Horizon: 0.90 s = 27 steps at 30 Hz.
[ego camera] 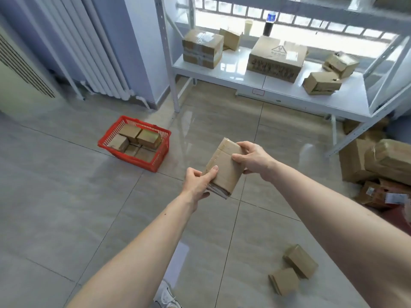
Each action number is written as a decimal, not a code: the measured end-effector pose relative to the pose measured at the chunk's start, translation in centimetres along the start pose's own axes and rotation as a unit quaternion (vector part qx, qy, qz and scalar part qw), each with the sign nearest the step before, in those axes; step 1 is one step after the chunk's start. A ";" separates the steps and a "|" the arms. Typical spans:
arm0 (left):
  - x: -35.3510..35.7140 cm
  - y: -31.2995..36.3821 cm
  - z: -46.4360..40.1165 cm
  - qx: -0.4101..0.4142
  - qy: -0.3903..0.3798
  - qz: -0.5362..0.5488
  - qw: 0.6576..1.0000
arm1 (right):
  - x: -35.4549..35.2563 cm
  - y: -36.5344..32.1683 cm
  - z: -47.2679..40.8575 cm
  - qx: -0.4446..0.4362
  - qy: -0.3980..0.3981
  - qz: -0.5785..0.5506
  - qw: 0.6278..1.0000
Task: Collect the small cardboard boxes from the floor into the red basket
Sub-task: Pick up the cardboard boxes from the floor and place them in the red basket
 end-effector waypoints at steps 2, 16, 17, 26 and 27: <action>-3.9 0.8 -0.7 0.001 0.022 0.003 1.000 | 3.3 -2.6 -1.3 -0.012 -0.010 0.014 1.000; -24.3 5.8 -10.6 -0.021 0.092 0.012 0.995 | 22.3 -10.6 -11.0 0.107 -0.065 -0.003 0.992; -25.1 6.4 -11.7 -0.021 0.091 0.012 0.996 | 23.5 -11.1 -12.2 0.103 -0.080 -0.002 0.992; -33.1 12.9 -22.4 0.015 0.093 0.011 0.995 | 31.2 -20.3 -23.7 0.069 -0.118 0.010 0.991; -34.2 13.5 -23.8 0.017 0.098 0.008 0.995 | 32.3 -21.2 -25.2 0.069 -0.123 0.015 0.990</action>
Point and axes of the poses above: each hand's wrist, its own z-axis away from the middle knuckle, its own x-axis out of the palm, y = z × x, the point moved 6 cm from there along -z, towards the middle knuckle, and after that the axes turned 10 degrees about -z, right-handed, at the moved point
